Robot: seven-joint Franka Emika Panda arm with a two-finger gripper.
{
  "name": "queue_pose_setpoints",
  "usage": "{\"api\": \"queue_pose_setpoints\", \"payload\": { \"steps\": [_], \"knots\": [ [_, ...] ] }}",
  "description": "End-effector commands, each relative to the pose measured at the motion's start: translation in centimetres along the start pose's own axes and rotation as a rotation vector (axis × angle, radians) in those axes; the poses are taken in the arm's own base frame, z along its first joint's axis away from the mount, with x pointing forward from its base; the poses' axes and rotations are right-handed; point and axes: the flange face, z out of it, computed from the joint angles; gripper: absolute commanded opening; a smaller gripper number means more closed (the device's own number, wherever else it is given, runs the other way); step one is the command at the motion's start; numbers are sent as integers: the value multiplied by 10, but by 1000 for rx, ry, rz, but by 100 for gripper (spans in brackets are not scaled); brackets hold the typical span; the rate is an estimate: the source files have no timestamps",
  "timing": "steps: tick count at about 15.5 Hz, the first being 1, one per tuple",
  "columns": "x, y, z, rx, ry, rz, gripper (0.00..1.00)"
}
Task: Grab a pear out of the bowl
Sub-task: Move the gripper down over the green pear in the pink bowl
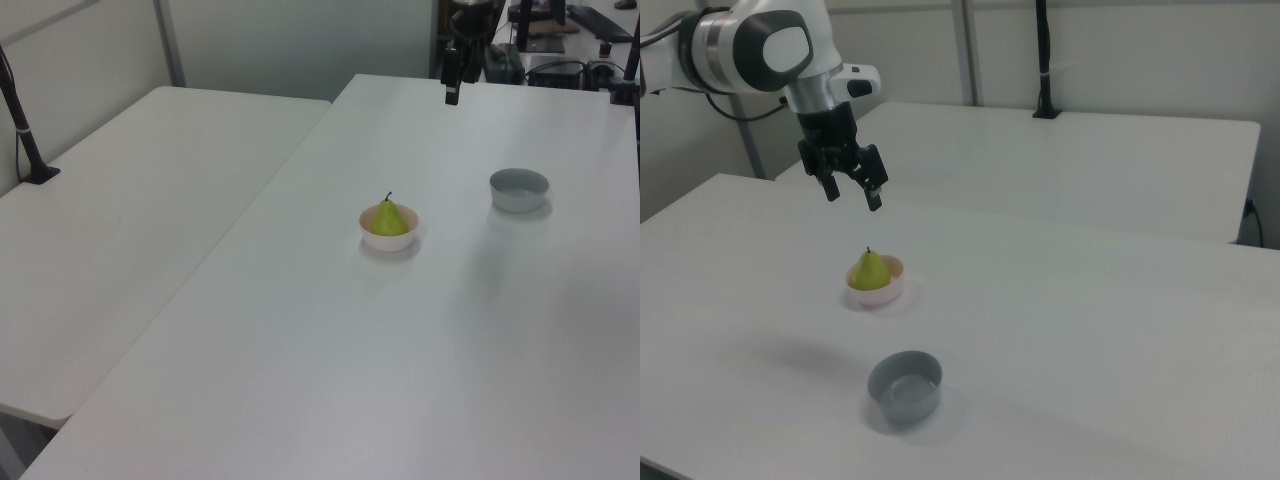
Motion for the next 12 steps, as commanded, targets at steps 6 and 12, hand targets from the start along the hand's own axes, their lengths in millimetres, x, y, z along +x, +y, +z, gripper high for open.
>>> {"api": "queue_pose_setpoints", "payload": {
  "steps": [6,12],
  "knots": [
    [-7,-3,-1,-1,-19,-9,100],
    [8,-24,28,10,2,-80,100]
  ]
}}
